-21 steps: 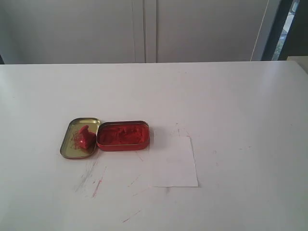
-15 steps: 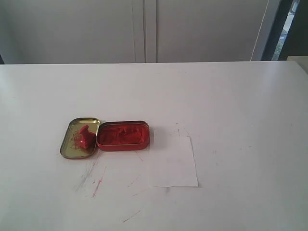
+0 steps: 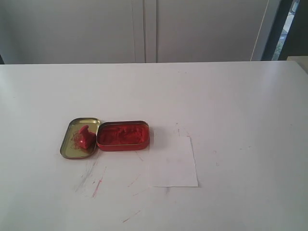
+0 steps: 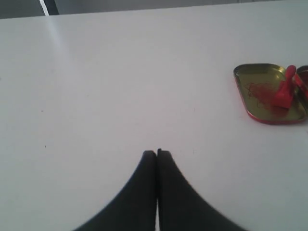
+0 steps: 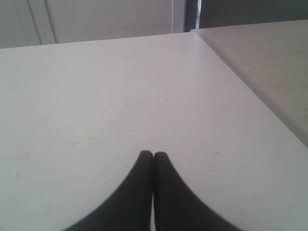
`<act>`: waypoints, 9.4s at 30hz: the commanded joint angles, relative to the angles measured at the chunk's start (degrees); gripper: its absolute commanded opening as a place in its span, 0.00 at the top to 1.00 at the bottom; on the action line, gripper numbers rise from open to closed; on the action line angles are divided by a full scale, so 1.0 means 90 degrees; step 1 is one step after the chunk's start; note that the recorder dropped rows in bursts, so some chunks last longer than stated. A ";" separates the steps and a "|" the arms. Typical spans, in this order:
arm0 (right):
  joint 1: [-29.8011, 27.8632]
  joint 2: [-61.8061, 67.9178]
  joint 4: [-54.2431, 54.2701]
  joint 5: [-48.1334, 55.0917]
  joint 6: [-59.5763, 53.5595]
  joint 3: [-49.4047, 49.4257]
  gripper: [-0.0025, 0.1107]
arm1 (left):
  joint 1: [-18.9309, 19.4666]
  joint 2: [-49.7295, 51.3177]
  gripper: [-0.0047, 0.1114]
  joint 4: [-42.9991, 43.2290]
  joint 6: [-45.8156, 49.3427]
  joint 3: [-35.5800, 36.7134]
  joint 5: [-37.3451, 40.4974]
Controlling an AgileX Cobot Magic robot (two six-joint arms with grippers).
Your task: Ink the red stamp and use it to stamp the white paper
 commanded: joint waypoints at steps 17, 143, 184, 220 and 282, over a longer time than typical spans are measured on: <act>-0.0025 -0.0033 -0.0058 -0.0096 0.0030 0.0032 0.98 | 0.0020 -0.0033 0.96 -0.0040 -0.0039 0.0027 -0.1867; -0.0025 -0.0033 -0.0062 -0.0096 0.0110 0.0032 0.98 | -0.2658 1.2284 0.96 -0.0037 0.0525 -1.0275 0.5179; -0.0025 -0.0033 -0.0062 -0.0096 0.0110 0.0032 0.98 | -0.2658 1.3359 0.59 -0.0396 0.1049 -1.0264 0.4606; -0.0025 -0.0033 -0.0062 -0.0096 0.0110 0.0032 0.98 | -0.2646 1.2722 0.96 -0.0280 0.1001 -1.0277 0.4683; -0.0025 -0.0033 -0.0062 -0.0096 0.0288 0.0032 0.98 | -0.4358 1.4054 0.96 0.0586 0.3554 -1.2232 0.5518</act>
